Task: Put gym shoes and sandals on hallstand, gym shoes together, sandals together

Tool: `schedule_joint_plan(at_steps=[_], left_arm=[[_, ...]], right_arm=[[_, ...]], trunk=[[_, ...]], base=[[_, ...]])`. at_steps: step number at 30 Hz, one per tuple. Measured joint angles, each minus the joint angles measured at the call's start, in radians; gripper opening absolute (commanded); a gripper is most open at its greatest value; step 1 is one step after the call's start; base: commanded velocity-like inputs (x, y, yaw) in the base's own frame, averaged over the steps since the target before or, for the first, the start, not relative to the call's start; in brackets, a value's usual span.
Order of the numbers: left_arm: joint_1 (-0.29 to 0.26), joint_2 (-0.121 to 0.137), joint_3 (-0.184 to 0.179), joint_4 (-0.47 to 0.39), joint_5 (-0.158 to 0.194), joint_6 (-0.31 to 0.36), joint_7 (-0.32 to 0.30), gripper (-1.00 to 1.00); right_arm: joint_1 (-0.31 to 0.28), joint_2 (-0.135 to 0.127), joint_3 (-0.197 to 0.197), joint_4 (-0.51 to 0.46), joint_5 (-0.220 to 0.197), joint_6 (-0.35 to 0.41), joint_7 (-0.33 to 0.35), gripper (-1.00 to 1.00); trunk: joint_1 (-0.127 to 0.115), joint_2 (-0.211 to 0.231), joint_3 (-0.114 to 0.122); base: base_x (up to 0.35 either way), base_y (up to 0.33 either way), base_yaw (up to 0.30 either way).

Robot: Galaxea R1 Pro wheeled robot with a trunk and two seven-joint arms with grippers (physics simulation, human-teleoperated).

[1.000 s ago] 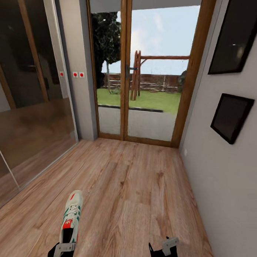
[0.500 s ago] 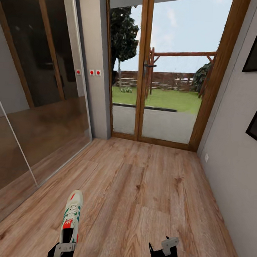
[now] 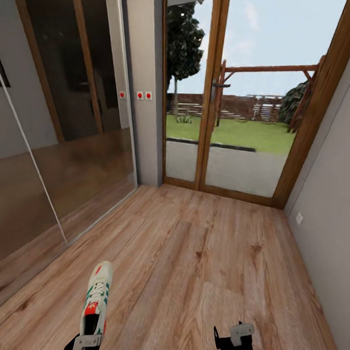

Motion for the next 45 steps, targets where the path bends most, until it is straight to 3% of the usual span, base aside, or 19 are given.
schedule_joint_plan(at_steps=[6, 9, 12, 15, 23, 32, 45], left_arm=[[0.0, 0.001, -0.001, 0.033, -0.003, -0.005, -0.001, -1.0], [0.0, 0.001, -0.002, 0.037, -0.016, -0.005, -0.001, -1.0], [0.0, 0.001, -0.001, 0.038, -0.034, -0.005, -0.001, -1.0], [0.0, 0.001, -0.001, 0.039, -0.038, -0.006, -0.001, -1.0], [0.0, 0.002, 0.001, 0.04, -0.032, -0.012, 0.001, -1.0], [0.009, 0.002, 0.002, 0.061, -0.024, -0.087, 0.006, -1.0], [0.012, 0.001, 0.008, 0.063, -0.023, -0.092, 0.006, -1.0]], right_arm=[[0.0, 0.0, -0.002, -0.001, -0.005, 0.0, -0.015, 1.0], [0.0, -0.002, -0.012, -0.001, -0.065, 0.002, -0.021, 1.0], [0.0, -0.01, -0.016, -0.001, -0.156, 0.002, -0.019, 1.0], [0.0, -0.012, -0.015, 0.0, -0.181, 0.002, -0.016, 1.0], [0.0, -0.012, -0.012, 0.0, -0.195, 0.003, -0.016, 1.0], [0.0, -0.011, -0.011, 0.0, -0.196, 0.003, -0.017, 1.0], [0.0, -0.011, -0.012, 0.0, -0.196, 0.003, -0.017, 1.0]], trunk=[[0.0, 0.0, -0.008], [0.0, 0.0, -0.011], [0.0, 0.0, -0.015], [0.0, 0.0, -0.019], [0.0, 0.0, -0.029], [0.0, 0.0, -0.037], [0.0, 0.0, -0.043]], base=[[0.0, 0.0, 0.185], [0.0, 0.0, 0.185], [0.0, 0.0, 0.175], [0.0, 0.0, 0.17], [0.0, 0.0, 0.176], [0.0, 0.0, 0.252], [0.0, 0.0, 0.277]])
